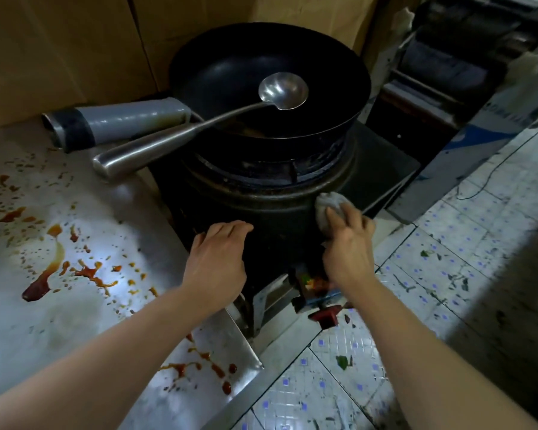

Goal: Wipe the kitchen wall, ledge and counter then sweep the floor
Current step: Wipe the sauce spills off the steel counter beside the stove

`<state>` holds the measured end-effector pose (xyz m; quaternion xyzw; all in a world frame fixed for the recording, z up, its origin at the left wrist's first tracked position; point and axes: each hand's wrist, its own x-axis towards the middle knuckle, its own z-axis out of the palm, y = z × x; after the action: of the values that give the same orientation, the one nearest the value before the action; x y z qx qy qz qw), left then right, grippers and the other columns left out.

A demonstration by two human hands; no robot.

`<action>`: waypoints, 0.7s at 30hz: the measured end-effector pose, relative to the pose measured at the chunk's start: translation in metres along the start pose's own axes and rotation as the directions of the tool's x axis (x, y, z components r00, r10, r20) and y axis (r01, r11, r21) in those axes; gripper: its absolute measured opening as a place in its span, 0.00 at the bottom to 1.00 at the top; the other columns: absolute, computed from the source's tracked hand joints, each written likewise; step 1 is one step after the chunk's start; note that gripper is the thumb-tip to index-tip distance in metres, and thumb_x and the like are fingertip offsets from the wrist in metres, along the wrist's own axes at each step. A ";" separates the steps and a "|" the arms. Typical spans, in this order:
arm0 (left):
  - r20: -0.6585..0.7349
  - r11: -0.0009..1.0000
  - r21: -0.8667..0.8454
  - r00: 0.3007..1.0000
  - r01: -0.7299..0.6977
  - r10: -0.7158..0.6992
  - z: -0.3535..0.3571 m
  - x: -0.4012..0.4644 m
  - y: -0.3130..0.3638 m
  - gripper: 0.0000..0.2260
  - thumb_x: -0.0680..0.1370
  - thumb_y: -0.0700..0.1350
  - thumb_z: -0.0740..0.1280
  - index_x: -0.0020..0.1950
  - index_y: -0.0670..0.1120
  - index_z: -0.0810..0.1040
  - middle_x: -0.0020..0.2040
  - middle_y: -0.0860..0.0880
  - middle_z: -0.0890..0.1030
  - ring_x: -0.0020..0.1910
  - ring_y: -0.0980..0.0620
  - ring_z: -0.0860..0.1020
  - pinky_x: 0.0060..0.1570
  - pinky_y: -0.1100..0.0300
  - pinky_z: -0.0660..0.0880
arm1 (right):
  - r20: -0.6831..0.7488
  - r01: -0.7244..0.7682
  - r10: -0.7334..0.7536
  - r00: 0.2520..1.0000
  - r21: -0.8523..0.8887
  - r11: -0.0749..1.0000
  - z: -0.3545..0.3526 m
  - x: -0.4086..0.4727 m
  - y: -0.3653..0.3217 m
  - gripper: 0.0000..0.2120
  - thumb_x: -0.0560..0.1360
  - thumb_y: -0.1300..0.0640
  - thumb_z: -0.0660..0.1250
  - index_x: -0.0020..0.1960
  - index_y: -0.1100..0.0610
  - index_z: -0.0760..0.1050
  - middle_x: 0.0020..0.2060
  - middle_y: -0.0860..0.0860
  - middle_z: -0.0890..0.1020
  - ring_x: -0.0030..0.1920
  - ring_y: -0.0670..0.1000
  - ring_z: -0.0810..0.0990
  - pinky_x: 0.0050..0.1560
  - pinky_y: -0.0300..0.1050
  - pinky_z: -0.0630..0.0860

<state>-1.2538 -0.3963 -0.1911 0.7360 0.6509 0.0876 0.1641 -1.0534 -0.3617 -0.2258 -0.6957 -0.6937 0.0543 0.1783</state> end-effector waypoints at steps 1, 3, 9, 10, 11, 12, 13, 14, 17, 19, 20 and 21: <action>0.005 1.000 0.006 1.000 0.004 -0.004 0.001 0.001 0.001 0.26 0.77 0.38 0.58 0.74 0.51 0.58 0.74 0.54 0.61 0.72 0.53 0.57 0.70 0.55 0.55 | 0.014 -0.028 0.028 1.000 0.009 1.000 -0.002 0.009 0.006 0.26 0.71 0.67 0.62 0.69 0.57 0.69 0.72 0.56 0.62 0.67 0.62 0.62 0.63 0.50 0.63; 0.012 1.000 0.014 1.000 0.023 -0.023 0.002 0.001 0.002 0.26 0.77 0.38 0.58 0.74 0.51 0.58 0.74 0.54 0.61 0.72 0.52 0.57 0.70 0.54 0.54 | 0.039 -0.088 0.086 0.996 0.046 0.995 -0.006 0.018 0.005 0.25 0.72 0.66 0.63 0.69 0.56 0.69 0.72 0.55 0.60 0.68 0.61 0.60 0.61 0.49 0.65; -0.001 0.997 0.035 0.997 0.072 -0.072 0.000 -0.008 0.003 0.26 0.76 0.37 0.59 0.73 0.50 0.61 0.72 0.52 0.64 0.71 0.50 0.61 0.68 0.55 0.57 | 0.037 -0.027 0.024 0.999 0.082 0.996 -0.004 -0.037 -0.033 0.28 0.73 0.70 0.63 0.72 0.57 0.65 0.69 0.60 0.61 0.62 0.62 0.64 0.55 0.48 0.72; -0.001 0.997 0.037 0.997 0.074 -0.074 0.000 -0.010 0.004 0.26 0.76 0.37 0.59 0.73 0.50 0.61 0.72 0.52 0.65 0.70 0.50 0.61 0.68 0.55 0.57 | 0.033 0.003 -0.006 0.999 0.102 0.995 -0.004 -0.038 -0.029 0.28 0.72 0.71 0.64 0.71 0.58 0.66 0.67 0.61 0.63 0.61 0.62 0.66 0.55 0.50 0.73; -0.004 0.996 0.038 0.997 0.077 -0.077 0.001 -0.012 0.004 0.26 0.76 0.37 0.59 0.73 0.50 0.61 0.72 0.52 0.65 0.70 0.50 0.62 0.68 0.55 0.58 | 0.038 0.017 -0.021 0.999 0.114 0.993 -0.004 -0.035 -0.024 0.28 0.72 0.71 0.65 0.70 0.58 0.68 0.65 0.61 0.65 0.60 0.62 0.67 0.55 0.52 0.74; -0.008 0.996 0.037 0.997 0.079 -0.079 0.001 -0.013 0.004 0.26 0.76 0.37 0.59 0.73 0.50 0.61 0.72 0.52 0.66 0.70 0.50 0.62 0.68 0.55 0.58 | 0.044 0.015 -0.021 0.999 0.121 0.993 -0.005 -0.031 -0.019 0.27 0.72 0.70 0.65 0.70 0.58 0.68 0.64 0.60 0.65 0.60 0.62 0.68 0.55 0.53 0.75; -0.012 0.996 0.033 0.997 0.079 -0.079 0.000 -0.015 0.004 0.26 0.76 0.37 0.59 0.73 0.50 0.61 0.72 0.51 0.66 0.70 0.50 0.62 0.69 0.55 0.58 | 0.048 0.000 -0.006 0.999 0.120 0.993 -0.007 -0.027 -0.017 0.27 0.72 0.70 0.65 0.70 0.58 0.68 0.64 0.60 0.65 0.61 0.62 0.68 0.54 0.53 0.74; -0.016 0.997 0.027 0.997 0.079 -0.078 0.000 -0.017 0.004 0.26 0.76 0.37 0.59 0.73 0.49 0.61 0.72 0.51 0.66 0.70 0.50 0.62 0.69 0.55 0.58 | 0.048 -0.026 0.020 0.999 0.120 0.992 -0.008 -0.024 -0.017 0.26 0.72 0.69 0.65 0.69 0.58 0.68 0.65 0.59 0.64 0.61 0.62 0.68 0.54 0.52 0.74; -0.034 0.996 0.016 0.996 0.082 -0.082 -0.004 -0.026 -0.002 0.26 0.76 0.36 0.59 0.73 0.49 0.62 0.72 0.51 0.66 0.70 0.49 0.62 0.68 0.54 0.58 | 0.055 -0.145 0.139 0.989 0.128 0.981 -0.008 -0.025 -0.032 0.26 0.71 0.71 0.64 0.68 0.59 0.69 0.65 0.60 0.63 0.61 0.62 0.68 0.55 0.52 0.72; -0.044 0.997 0.007 0.996 0.083 -0.083 -0.007 -0.033 -0.008 0.26 0.76 0.36 0.59 0.73 0.49 0.62 0.71 0.51 0.67 0.70 0.49 0.62 0.68 0.54 0.59 | 0.026 -0.142 0.139 0.990 0.145 0.979 -0.006 -0.037 -0.046 0.25 0.70 0.72 0.65 0.65 0.61 0.72 0.63 0.61 0.66 0.58 0.63 0.70 0.54 0.53 0.74; -0.046 0.996 -0.002 0.995 0.085 -0.085 -0.008 -0.035 -0.011 0.27 0.75 0.35 0.59 0.73 0.49 0.62 0.71 0.51 0.67 0.70 0.49 0.62 0.68 0.55 0.59 | 0.009 -0.101 0.100 0.995 0.152 0.983 -0.002 -0.046 -0.053 0.24 0.69 0.72 0.66 0.63 0.62 0.74 0.61 0.62 0.68 0.56 0.64 0.72 0.52 0.53 0.75; -0.047 0.996 -0.010 0.995 0.086 -0.086 -0.009 -0.039 -0.015 0.27 0.75 0.35 0.59 0.73 0.49 0.62 0.71 0.50 0.67 0.71 0.49 0.62 0.69 0.55 0.59 | -0.003 -0.053 0.055 0.998 0.169 0.984 0.001 -0.057 -0.061 0.22 0.68 0.72 0.67 0.62 0.63 0.76 0.58 0.63 0.70 0.54 0.65 0.73 0.50 0.54 0.77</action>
<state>-1.2759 -0.4322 -0.1852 0.7043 0.6854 0.1006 0.1554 -1.1135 -0.4197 -0.2171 -0.6969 -0.6668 0.1150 0.2375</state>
